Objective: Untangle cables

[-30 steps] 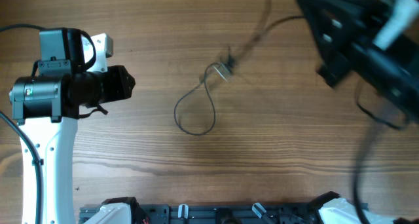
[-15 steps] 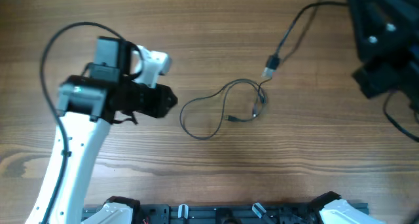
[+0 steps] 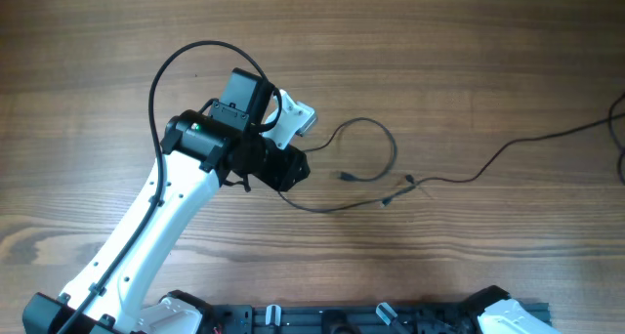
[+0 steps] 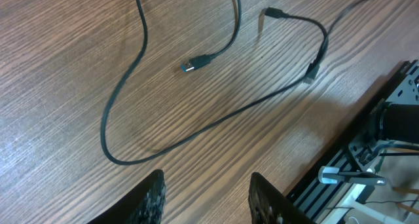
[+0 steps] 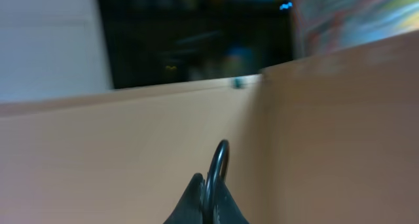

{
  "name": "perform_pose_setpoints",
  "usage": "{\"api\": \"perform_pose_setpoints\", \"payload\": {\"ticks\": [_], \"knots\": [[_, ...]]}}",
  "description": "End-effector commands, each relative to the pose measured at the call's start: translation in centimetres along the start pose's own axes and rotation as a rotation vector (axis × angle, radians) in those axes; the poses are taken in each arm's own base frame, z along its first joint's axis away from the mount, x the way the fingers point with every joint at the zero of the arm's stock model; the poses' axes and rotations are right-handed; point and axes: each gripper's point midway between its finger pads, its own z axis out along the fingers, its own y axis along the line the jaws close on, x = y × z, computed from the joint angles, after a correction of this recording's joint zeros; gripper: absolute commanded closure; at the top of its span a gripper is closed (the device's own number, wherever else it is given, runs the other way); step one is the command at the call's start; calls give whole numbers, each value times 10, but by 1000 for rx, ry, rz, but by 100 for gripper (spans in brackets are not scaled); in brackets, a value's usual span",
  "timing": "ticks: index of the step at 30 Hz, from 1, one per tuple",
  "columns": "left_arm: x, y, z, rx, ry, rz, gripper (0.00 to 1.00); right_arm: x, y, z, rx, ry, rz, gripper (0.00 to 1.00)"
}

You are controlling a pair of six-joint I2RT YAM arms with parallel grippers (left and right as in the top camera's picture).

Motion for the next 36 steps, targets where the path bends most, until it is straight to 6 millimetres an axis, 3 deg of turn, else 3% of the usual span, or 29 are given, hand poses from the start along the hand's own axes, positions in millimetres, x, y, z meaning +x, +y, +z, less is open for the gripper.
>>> {"api": "perform_pose_setpoints", "payload": {"ticks": [1, 5, 7, 11, 15, 18, 22, 27, 28, 30, 32, 36], "knots": [[1, -3, 4, 19, 8, 23, 57, 15, -3, 14, 143, 74, -328, 96], [2, -3, 4, 20, 12, 21, 57, 18, 12, 36, 204, 54, -330, 96], [3, -3, 4, 20, 15, 20, 57, 32, 30, 53, 195, 55, -347, 96], [4, -3, 4, 21, 19, 18, 57, 88, 73, 96, 149, 122, -379, 96], [9, -4, 4, 23, 40, 9, 57, 129, 79, 130, 192, 159, -293, 96], [11, -4, 4, 24, 46, 6, 57, 145, 68, 153, 184, 159, -260, 96], [11, -4, 4, 24, 46, 2, 57, 158, 24, 173, 207, 186, -202, 96], [18, -5, 3, 28, 76, -17, 57, 208, -71, 200, 177, 331, 67, 96], [22, -6, 3, 29, 89, -23, 57, 229, -113, 206, 208, 373, 158, 96], [23, -6, 3, 30, 95, -26, 57, 252, -151, 207, 259, 417, 232, 96], [23, -6, 3, 30, 94, -25, 57, 288, -196, 202, 335, 483, 307, 96], [23, -6, 3, 30, 94, -26, 57, 360, -265, 176, 521, 613, 427, 95]]}}
